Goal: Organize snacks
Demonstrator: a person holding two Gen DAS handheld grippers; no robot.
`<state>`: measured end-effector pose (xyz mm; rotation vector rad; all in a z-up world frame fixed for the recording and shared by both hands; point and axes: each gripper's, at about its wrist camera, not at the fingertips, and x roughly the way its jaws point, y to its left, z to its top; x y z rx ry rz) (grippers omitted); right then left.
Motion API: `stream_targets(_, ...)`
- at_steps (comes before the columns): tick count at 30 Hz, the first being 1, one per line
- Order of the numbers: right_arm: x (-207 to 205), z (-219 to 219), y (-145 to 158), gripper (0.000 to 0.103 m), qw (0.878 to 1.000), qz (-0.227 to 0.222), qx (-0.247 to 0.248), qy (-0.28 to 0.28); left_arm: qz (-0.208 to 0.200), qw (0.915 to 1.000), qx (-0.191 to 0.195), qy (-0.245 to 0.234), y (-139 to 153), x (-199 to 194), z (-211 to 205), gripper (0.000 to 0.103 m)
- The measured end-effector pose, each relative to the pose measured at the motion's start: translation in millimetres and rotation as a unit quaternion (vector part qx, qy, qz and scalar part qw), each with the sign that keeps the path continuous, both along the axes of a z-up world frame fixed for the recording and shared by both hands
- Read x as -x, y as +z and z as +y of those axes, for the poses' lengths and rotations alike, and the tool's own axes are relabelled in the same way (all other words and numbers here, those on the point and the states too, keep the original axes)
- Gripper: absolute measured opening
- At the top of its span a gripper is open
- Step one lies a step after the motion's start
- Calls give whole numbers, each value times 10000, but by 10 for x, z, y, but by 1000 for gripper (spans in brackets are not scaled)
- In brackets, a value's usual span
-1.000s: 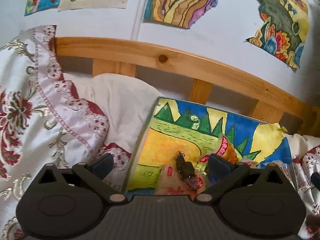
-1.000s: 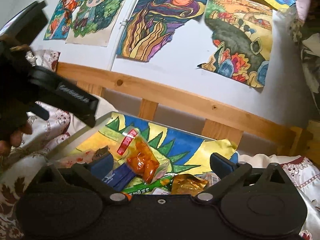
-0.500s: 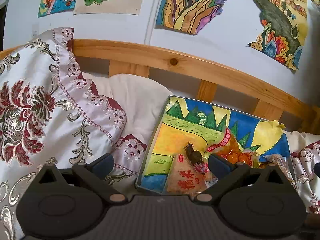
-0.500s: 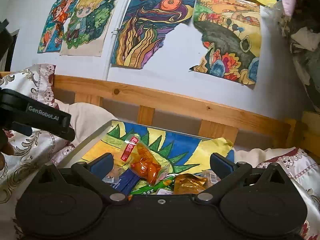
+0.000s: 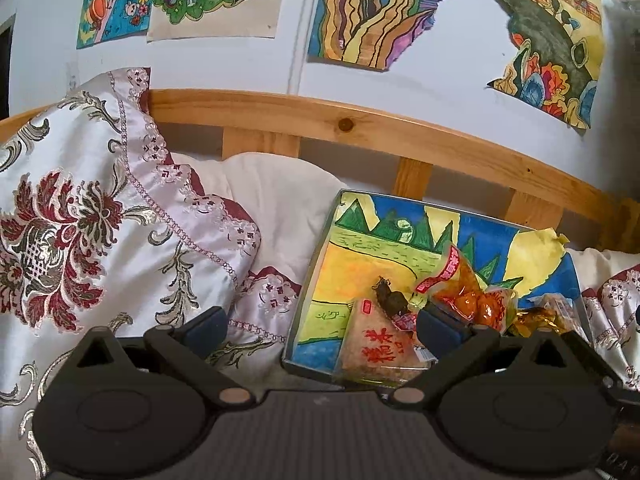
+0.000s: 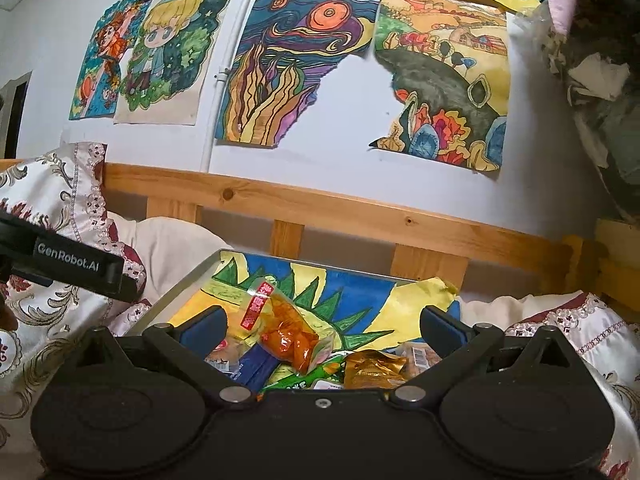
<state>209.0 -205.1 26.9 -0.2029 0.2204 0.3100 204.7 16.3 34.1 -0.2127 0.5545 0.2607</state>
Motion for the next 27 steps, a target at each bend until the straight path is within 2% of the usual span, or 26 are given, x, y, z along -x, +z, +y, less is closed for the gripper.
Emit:
stream_targets(5,18,-44,22,102,9999,33,-114,-82,-93,9999,-105,-7,14,61,-54,102)
stream_targets(12,47,-101,44,102,9994,89,-259,-200,-325,9994,-72,74,23,217,-129,102)
stream_targets(21,151,-179,54,102,9987,189,-392,-279,-398,9989,-42,262,-4,470,-199,102)
stream_targets(27,269,-261,97,102,9983,193,-427,-335,-530,9981,-178,276,31,610,-269,102)
